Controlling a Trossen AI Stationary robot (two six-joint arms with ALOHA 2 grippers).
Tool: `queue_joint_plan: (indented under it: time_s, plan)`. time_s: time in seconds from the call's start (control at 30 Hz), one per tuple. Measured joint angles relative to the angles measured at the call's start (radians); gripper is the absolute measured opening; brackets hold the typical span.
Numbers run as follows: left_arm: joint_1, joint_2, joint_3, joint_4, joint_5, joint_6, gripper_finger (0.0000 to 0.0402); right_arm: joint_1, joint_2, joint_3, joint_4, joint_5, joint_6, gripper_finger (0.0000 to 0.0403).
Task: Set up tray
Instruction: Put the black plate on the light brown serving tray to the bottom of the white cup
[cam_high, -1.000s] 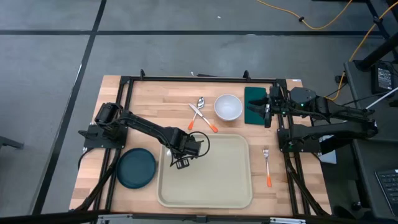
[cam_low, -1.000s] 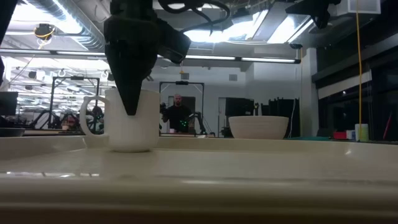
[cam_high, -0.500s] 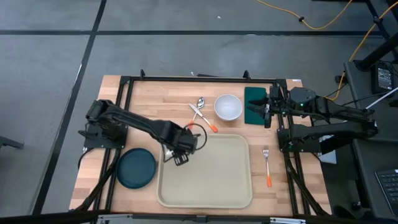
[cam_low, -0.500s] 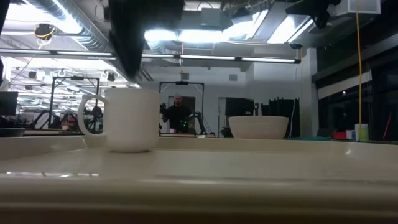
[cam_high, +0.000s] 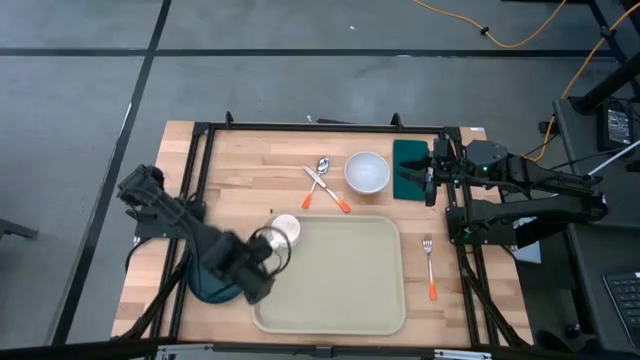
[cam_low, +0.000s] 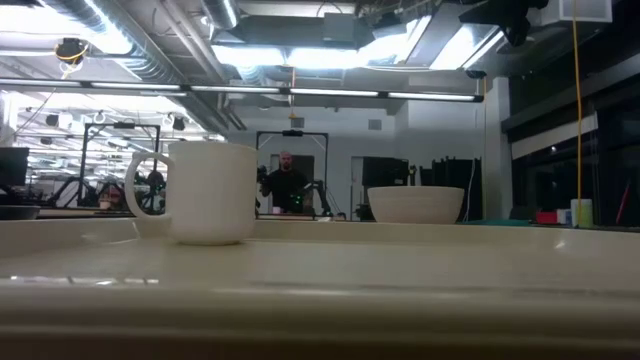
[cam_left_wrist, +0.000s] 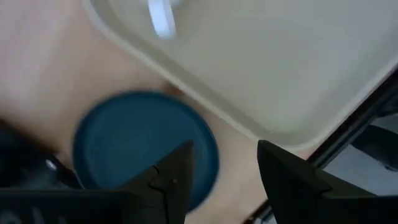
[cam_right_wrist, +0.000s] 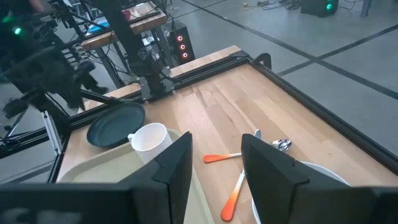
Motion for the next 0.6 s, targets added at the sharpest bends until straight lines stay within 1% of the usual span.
queue_joint_plan:
  time_s: [0.13,0.2,0.37,0.47,0.6]
  plan:
    - [-0.08,0.082,0.0,0.017,0.006,-0.144,0.0171,0.0,0.0,0.0,0.0,0.0,0.001,0.0145]
    - [-0.106,0.135,-0.001,0.029,0.035,-0.191,0.0173,0.0,0.0,0.0,0.0,0.0,0.002,0.0145]
    - [-0.138,0.265,-0.001,0.085,0.141,-0.24,0.019,0.0,0.0,0.0,0.001,-0.017,0.003,0.0145]
    - [-0.14,0.327,-0.001,0.081,0.161,-0.275,0.0202,0.001,0.0,0.0,0.001,-0.029,0.003,0.0145]
    - [-0.136,0.372,-0.001,0.058,0.16,-0.309,0.0212,0.001,0.0,0.0,0.002,-0.058,0.007,0.0145]
